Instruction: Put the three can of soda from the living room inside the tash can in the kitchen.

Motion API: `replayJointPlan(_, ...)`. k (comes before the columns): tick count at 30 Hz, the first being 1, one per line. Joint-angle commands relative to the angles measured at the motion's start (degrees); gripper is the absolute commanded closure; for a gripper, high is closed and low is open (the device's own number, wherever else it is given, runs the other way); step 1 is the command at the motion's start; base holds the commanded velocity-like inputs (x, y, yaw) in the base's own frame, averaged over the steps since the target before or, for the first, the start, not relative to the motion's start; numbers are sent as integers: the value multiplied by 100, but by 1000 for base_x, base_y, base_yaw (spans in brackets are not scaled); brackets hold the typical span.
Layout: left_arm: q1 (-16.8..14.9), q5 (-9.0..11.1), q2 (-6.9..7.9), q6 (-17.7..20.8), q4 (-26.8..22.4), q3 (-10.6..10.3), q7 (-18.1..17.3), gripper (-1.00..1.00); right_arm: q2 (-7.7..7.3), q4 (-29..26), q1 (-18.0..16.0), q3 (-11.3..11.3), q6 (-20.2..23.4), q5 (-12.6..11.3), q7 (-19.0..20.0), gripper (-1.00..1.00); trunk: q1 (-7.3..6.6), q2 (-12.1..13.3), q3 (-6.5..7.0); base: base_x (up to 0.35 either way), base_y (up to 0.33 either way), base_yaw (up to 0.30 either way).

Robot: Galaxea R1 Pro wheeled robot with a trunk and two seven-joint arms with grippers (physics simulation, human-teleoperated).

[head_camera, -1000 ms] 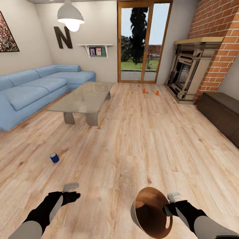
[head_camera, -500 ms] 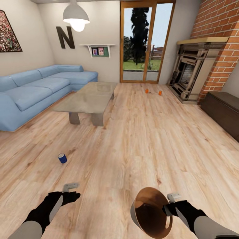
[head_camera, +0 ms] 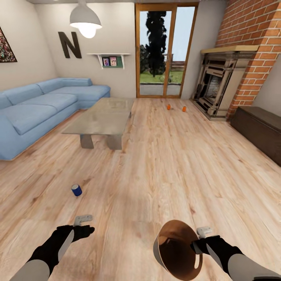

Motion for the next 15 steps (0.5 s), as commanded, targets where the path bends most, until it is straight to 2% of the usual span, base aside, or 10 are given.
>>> replayJointPlan(1, 0, 0, 0, 1, 0, 0, 0, -100, 1, -4, -2, -37, 3, -60, 29, 100, 0, 0, 5, 0, 310, -220)
replayJointPlan(15, 0, -1, 0, -4, 0, 0, 0, -100, 4, -4, -2, -37, 4, -60, 29, 100, 0, 0, 55, 0, 310, -229)
